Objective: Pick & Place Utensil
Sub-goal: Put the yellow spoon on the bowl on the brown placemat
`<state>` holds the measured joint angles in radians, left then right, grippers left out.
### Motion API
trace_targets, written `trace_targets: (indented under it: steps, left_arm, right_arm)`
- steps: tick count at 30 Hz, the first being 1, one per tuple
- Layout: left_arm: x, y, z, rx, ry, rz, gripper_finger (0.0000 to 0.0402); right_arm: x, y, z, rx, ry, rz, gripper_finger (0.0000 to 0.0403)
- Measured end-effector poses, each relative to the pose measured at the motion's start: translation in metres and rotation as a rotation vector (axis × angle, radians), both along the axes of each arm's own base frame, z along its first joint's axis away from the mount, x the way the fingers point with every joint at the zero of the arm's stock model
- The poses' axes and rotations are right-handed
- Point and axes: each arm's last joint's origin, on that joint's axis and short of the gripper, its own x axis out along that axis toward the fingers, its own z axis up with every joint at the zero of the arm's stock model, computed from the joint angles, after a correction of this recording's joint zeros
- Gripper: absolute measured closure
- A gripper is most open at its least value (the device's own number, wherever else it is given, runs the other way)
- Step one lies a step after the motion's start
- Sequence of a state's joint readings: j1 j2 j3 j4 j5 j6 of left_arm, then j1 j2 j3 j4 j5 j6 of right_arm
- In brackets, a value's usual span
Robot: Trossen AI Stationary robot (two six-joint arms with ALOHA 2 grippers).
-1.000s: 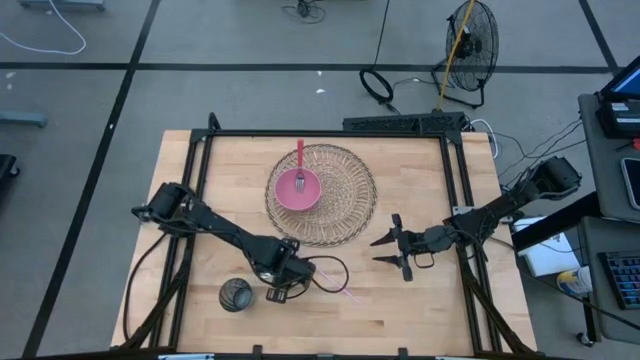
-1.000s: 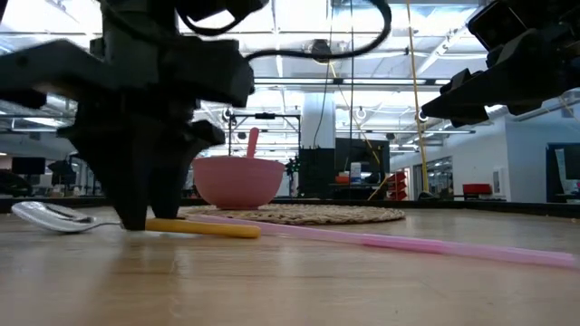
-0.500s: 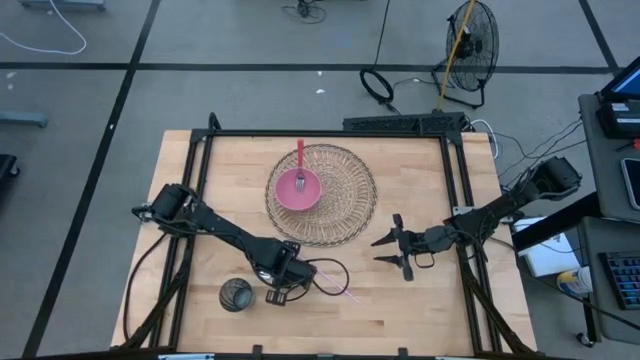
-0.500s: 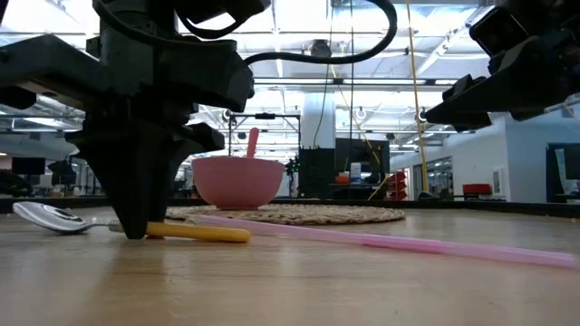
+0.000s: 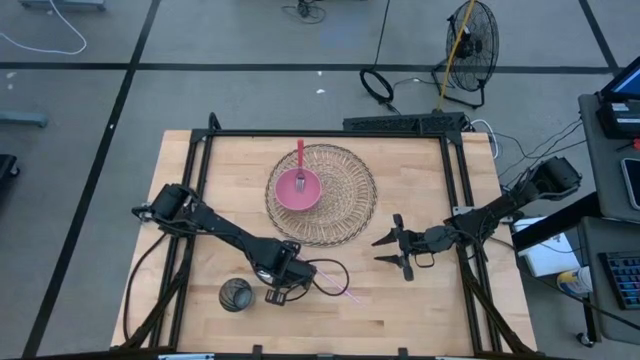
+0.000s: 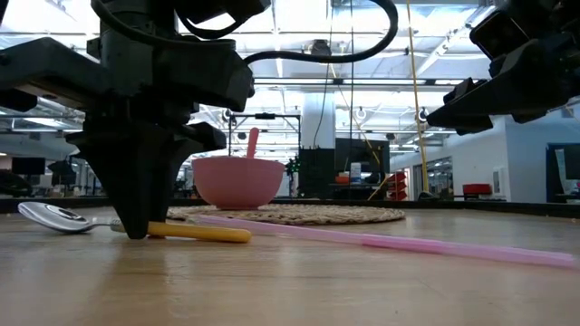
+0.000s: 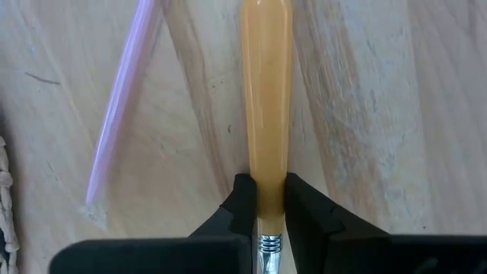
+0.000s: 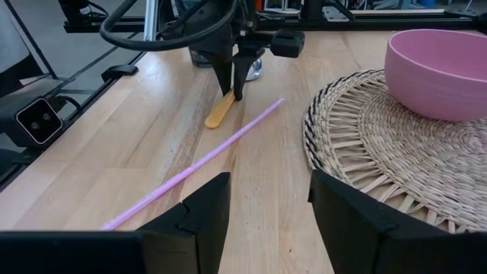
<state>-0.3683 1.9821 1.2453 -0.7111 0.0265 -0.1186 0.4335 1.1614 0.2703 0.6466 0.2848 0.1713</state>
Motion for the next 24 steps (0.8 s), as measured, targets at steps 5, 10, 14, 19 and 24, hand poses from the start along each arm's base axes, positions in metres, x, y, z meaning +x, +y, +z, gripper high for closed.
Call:
trace_targets:
  steps: [5,10,14,19,24]
  left_arm:
    - [-0.002,0.001,0.005,-0.011,0.008,-0.009,0.0355]
    - [-0.004,0.002,0.013,-0.011,-0.008,-0.023,0.0359]
    - [-0.005,0.003,0.016,-0.005,-0.012,-0.026,0.0360]
    - [-0.005,0.003,0.018,0.000,-0.012,-0.027,0.0361]
    - [-0.007,0.003,0.022,0.001,-0.022,-0.029,0.0396]
  right_arm:
    - [0.000,0.000,0.000,0.000,0.000,0.000,0.0232]
    - [0.000,0.000,0.001,0.003,-0.008,0.000,0.0232]
    - [0.000,0.000,0.001,0.002,-0.012,0.000,0.0232]
    - [0.000,0.000,0.001,0.002,-0.014,0.000,0.0232]
    - [0.000,0.000,0.001,0.002,-0.015,0.000,0.0232]
